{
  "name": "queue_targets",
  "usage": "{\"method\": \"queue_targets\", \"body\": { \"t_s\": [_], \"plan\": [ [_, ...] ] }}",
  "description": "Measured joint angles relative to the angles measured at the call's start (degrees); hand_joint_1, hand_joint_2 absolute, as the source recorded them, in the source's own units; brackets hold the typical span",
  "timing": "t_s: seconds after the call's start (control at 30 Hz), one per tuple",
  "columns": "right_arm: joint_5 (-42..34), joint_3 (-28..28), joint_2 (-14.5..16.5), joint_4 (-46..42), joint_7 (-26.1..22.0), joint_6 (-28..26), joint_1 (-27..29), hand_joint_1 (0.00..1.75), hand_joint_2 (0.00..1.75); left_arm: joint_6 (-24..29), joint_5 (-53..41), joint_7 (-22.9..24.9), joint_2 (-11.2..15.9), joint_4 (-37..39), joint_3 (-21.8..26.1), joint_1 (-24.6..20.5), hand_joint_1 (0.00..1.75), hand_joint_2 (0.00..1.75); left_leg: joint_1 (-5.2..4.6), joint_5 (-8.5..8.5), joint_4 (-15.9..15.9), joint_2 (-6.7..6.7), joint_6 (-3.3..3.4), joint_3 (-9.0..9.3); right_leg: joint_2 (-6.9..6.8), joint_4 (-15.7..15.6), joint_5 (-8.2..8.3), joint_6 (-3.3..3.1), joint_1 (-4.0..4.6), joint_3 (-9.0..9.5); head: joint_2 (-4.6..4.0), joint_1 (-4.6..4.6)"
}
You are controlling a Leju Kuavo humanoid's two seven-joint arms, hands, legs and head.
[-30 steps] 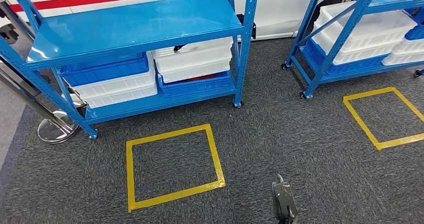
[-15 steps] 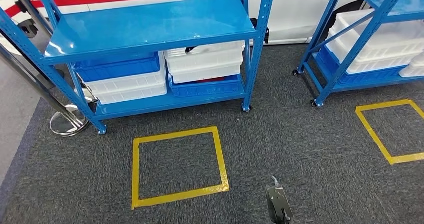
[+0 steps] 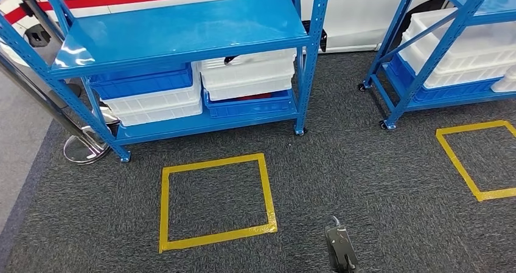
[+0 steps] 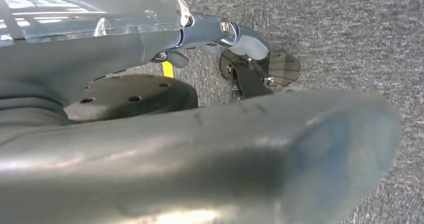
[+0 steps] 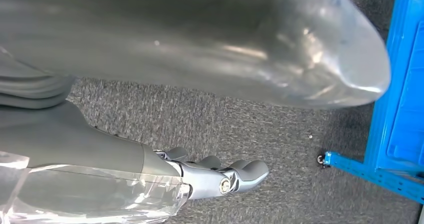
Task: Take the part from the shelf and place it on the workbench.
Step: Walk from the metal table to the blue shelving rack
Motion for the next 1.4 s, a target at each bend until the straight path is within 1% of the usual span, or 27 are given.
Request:
{"method": "queue_targets", "body": {
  "t_s": [0.03,0.07,0.13,0.37,0.67,0.8,0.9,0.97,1.0,1.07,1.1,1.13,1.17,1.2,1.23,1.27,1.3,1.33,1.37,1.4],
  "plan": [
    [0.0,0.0,0.0,0.0,0.0,0.1,0.0,0.00,0.00,0.0,0.0,0.0,0.0,0.0,0.0,0.0,0.00,0.00,0.02,-0.01,-0.1,0.00,-0.47,0.04,-0.02,0.0,-0.01,0.01,-0.01,-0.01,0.00,0.00],
    [0.0,0.0,0.0,0.0,0.0,0.1,0.0,0.00,0.00,0.0,0.0,0.0,0.0,0.0,0.0,0.0,0.00,0.00,0.03,-0.04,-0.1,0.00,-0.80,0.05,-0.05,0.0,-0.02,0.03,-0.02,-0.01,0.00,0.00],
    [0.1,0.0,0.0,0.1,0.0,0.3,-0.1,0.00,0.00,0.1,0.0,0.0,0.0,0.0,0.0,0.0,0.00,0.00,-0.02,-0.09,-0.1,0.00,-0.99,-0.01,-0.11,0.0,-0.04,0.08,-0.06,0.01,0.00,0.00],
    [0.3,0.0,0.0,0.6,0.0,0.7,-0.4,0.00,0.00,0.1,0.0,0.1,0.0,0.0,0.0,0.0,0.00,0.00,-0.25,-0.21,0.3,0.00,-0.86,-0.32,-0.22,-0.2,0.05,0.50,-0.14,0.04,0.00,0.00],
    [1.0,0.0,0.0,1.7,-0.3,0.7,-1.1,0.00,0.00,0.2,0.1,0.0,0.0,0.0,0.0,0.0,0.00,0.00,-0.30,-0.28,0.7,0.00,-0.70,-0.51,-0.23,-0.2,0.14,0.77,-0.20,0.05,0.00,0.00],
    [2.1,0.2,0.0,2.3,-0.3,0.1,-1.3,0.00,0.00,0.4,0.1,0.1,0.0,0.0,0.0,0.0,0.00,0.00,-0.37,-0.48,1.1,-0.01,-0.19,-0.69,-0.24,-0.3,0.20,1.05,-0.55,0.07,0.00,0.00],
    [3.0,0.6,0.0,3.0,-0.2,-0.4,-1.6,0.00,0.00,0.8,0.0,0.2,0.0,0.0,0.0,0.0,0.00,0.00,-0.43,-0.66,1.5,-0.02,0.17,-0.90,-0.25,-0.3,0.17,1.37,-0.62,0.08,0.00,0.00],
    [3.1,0.8,0.0,3.4,-0.2,-0.4,-1.9,0.00,0.00,1.0,0.0,0.3,0.0,0.0,0.0,0.0,0.00,0.00,-0.56,-0.80,1.8,-0.02,0.52,-1.12,-0.26,-0.4,0.19,1.75,-0.72,0.09,0.00,0.00],
    [3.1,0.9,0.0,3.6,-0.2,-0.4,-2.0,0.00,0.00,1.0,0.0,0.4,0.0,0.0,0.0,0.0,0.00,0.00,-0.66,-0.82,1.8,-0.02,0.79,-1.24,-0.28,-0.5,0.26,2.01,-0.79,0.17,0.00,0.00],
    [3.0,1.1,0.0,3.8,-0.4,-0.4,-2.3,0.00,0.00,1.1,0.0,0.4,0.0,0.0,0.0,0.0,0.00,0.00,-0.60,-0.35,0.8,-0.07,1.49,-0.78,-0.46,-0.8,0.21,2.55,-0.77,0.46,0.00,0.01],
    [3.0,1.1,0.0,3.9,-0.4,-0.4,-2.5,0.00,0.00,1.1,-0.1,0.4,0.0,0.0,0.0,-0.1,0.00,0.00,-0.48,0.03,0.1,-0.08,1.87,-0.40,-0.60,-0.1,-0.43,2.69,-0.75,0.24,0.00,0.01],
    [3.0,1.2,0.0,4.0,-0.5,-0.4,-2.6,0.00,0.00,1.1,-0.1,0.5,-0.1,0.0,0.0,-0.1,0.00,0.00,-0.35,0.38,-0.6,-0.12,2.16,-0.01,-0.74,1.7,-1.69,2.77,-0.69,-0.53,0.00,0.02],
    [2.9,1.2,0.0,4.2,-0.5,-0.4,-2.7,0.00,0.00,1.1,-0.1,0.5,-0.1,0.0,0.0,-0.1,0.00,0.00,-0.33,0.56,-0.8,-0.17,2.33,0.10,-0.83,4.7,-3.48,2.79,-0.71,-1.99,0.00,0.02],
    [2.8,1.2,0.0,4.4,-0.6,-0.4,-2.8,0.00,0.00,1.1,-0.1,0.5,-0.1,0.0,0.0,-0.1,0.00,0.00,-0.37,0.62,-0.9,-0.27,2.44,0.09,-0.87,8.5,-5.37,2.87,-0.68,-3.89,0.00,0.02],
    [2.8,1.2,0.0,4.6,-0.6,-0.5,-2.8,0.00,0.00,1.1,-0.1,0.6,-0.1,0.0,0.0,0.0,0.00,0.00,-0.42,0.61,-0.9,-0.48,2.44,0.01,-0.87,11.9,-6.61,3.00,-0.68,-5.62,0.00,0.02],
    [2.7,1.2,0.0,4.9,-0.6,-0.5,-2.7,0.00,0.00,1.1,-0.2,0.6,-0.1,0.0,0.0,0.0,0.00,0.00,-0.44,0.58,-0.8,-0.77,2.41,-0.05,-0.87,13.8,-6.84,3.12,-0.72,-6.67,0.00,0.02],
    [2.7,1.2,0.0,5.1,-0.7,-0.5,-2.7,0.00,0.00,1.1,-0.2,0.6,-0.1,0.0,0.0,0.0,0.00,0.00,-0.41,0.51,-0.6,-1.18,2.31,-0.10,-0.87,13.4,-5.84,3.23,-0.81,-6.57,0.00,0.02],
    [2.7,1.2,0.0,5.2,-0.7,-0.5,-2.7,0.00,0.00,1.1,-0.2,0.6,-0.1,0.0,0.0,0.0,0.00,0.00,-0.33,0.39,-0.4,-1.66,2.12,-0.13,-0.76,10.8,-3.90,3.32,-0.94,-5.30,0.00,0.02],
    [2.7,1.2,0.0,5.3,-0.7,-0.6,-2.7,0.00,0.00,1.1,-0.2,0.6,-0.2,0.0,0.0,0.0,0.00,0.00,-0.24,0.21,-0.1,-2.15,1.84,-0.19,-0.23,6.7,-1.88,3.38,-1.15,-3.37,0.00,0.02],
    [2.6,1.2,0.0,5.5,-0.7,-0.6,-2.7,0.00,0.00,1.1,-0.2,0.6,-0.2,0.0,0.0,0.0,0.00,0.00,-0.26,0.01,0.3,-2.61,1.46,-0.33,0.60,3.2,-0.49,3.35,-1.17,-1.63,0.00,0.03]
  ]
}}
